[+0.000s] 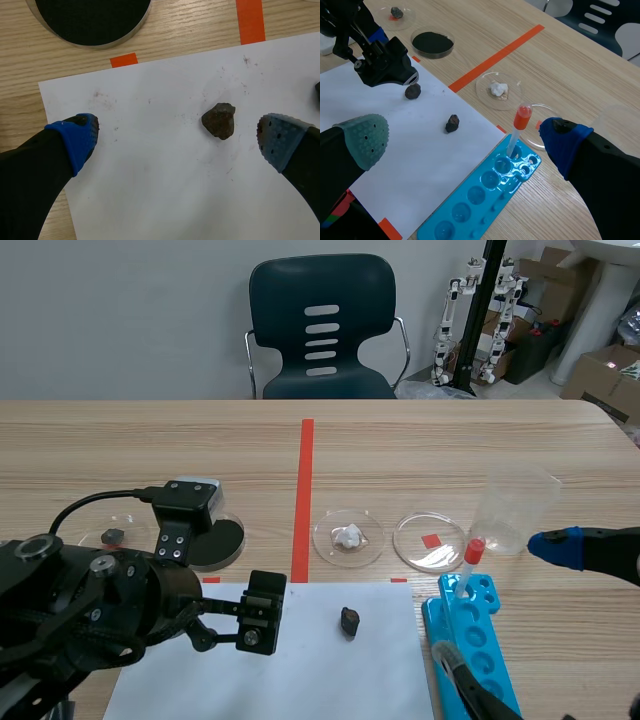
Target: Return to the home posture
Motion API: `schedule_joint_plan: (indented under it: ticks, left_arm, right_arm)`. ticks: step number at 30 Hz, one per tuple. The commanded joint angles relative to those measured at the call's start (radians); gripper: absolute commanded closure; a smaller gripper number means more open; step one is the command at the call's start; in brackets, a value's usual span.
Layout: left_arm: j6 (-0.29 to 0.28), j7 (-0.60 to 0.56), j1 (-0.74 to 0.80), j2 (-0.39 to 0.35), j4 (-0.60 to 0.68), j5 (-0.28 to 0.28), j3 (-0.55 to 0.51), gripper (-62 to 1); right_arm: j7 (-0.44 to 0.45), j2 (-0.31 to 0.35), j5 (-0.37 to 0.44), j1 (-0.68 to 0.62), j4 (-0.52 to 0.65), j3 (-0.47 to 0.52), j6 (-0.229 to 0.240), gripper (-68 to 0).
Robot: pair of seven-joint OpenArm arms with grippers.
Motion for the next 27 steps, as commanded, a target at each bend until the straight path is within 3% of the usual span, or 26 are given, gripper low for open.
schedule_joint_plan:
  ticks: [1, 22, 27]
  left_arm:
    - [0.001, -0.007, -0.003, 0.000, 0.021, -0.002, -0.005, -62.3]
    - [0.001, -0.032, -0.002, -0.004, 0.021, -0.004, -0.005, -62.3]
    - [-0.057, -0.094, 0.003, -0.053, 0.021, -0.103, -0.005, -62.3]
  right_arm:
    - [0.011, 0.000, 0.007, 0.006, 0.005, 0.006, -0.003, -63.8]
    - [0.011, 0.000, 0.007, 0.006, 0.005, 0.006, -0.003, -63.8]
    - [0.012, 0.000, 0.007, 0.006, 0.005, 0.006, -0.003, -63.8]
